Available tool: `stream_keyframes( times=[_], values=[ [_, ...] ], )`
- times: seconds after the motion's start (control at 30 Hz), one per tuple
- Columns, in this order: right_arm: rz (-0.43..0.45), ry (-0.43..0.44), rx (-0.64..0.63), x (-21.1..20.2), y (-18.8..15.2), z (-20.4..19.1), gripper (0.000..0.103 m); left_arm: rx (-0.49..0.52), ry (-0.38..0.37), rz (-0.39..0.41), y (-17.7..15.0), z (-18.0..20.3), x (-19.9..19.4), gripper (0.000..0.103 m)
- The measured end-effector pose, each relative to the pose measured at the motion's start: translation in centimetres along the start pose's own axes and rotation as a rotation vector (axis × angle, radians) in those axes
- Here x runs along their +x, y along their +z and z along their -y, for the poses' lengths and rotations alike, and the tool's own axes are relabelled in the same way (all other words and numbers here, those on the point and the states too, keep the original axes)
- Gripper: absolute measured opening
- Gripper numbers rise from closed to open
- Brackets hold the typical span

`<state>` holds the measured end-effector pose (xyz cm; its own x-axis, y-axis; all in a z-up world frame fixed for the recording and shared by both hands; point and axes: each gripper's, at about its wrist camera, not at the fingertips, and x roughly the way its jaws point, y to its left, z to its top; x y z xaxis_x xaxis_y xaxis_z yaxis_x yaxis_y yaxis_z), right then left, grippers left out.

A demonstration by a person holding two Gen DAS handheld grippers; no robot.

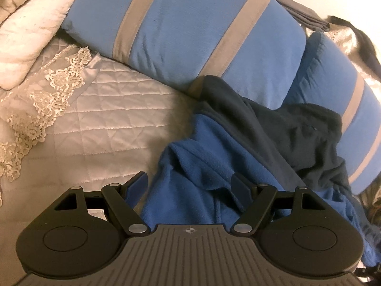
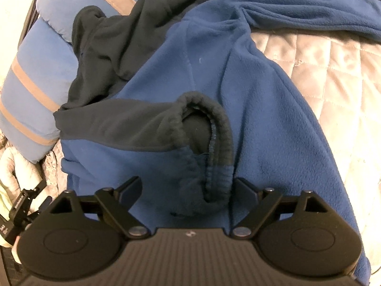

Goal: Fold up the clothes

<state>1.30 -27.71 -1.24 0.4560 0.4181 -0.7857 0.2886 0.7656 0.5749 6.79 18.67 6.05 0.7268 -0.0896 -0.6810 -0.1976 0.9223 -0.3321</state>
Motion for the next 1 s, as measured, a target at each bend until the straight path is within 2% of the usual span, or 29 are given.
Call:
stream_keyframes(
  times=[0.5, 0.67, 0.83, 1.0],
  values=[
    [0.028, -0.006, 0.009, -0.8, -0.2, 0.1, 0.093, 0.0, 0.009, -0.004, 0.1, -0.3, 0.6, 0.076],
    [0.049, 0.036, 0.05, -1.7, -0.2, 0.9, 0.093, 0.013, -0.004, -0.011, 0.1, 0.0, 1.2, 0.076],
    [0.008, 0.073, 0.044, -1.4, -0.8, 1.1, 0.092, 0.055, -0.037, 0.005, 0.5, 0.3, 1.1, 0.076],
    [-0.034, 0.074, 0.082, -0.6, -1.6, 1.6, 0.091, 0.072, -0.036, 0.029, 0.9, 0.0, 1.4, 0.076]
  ],
)
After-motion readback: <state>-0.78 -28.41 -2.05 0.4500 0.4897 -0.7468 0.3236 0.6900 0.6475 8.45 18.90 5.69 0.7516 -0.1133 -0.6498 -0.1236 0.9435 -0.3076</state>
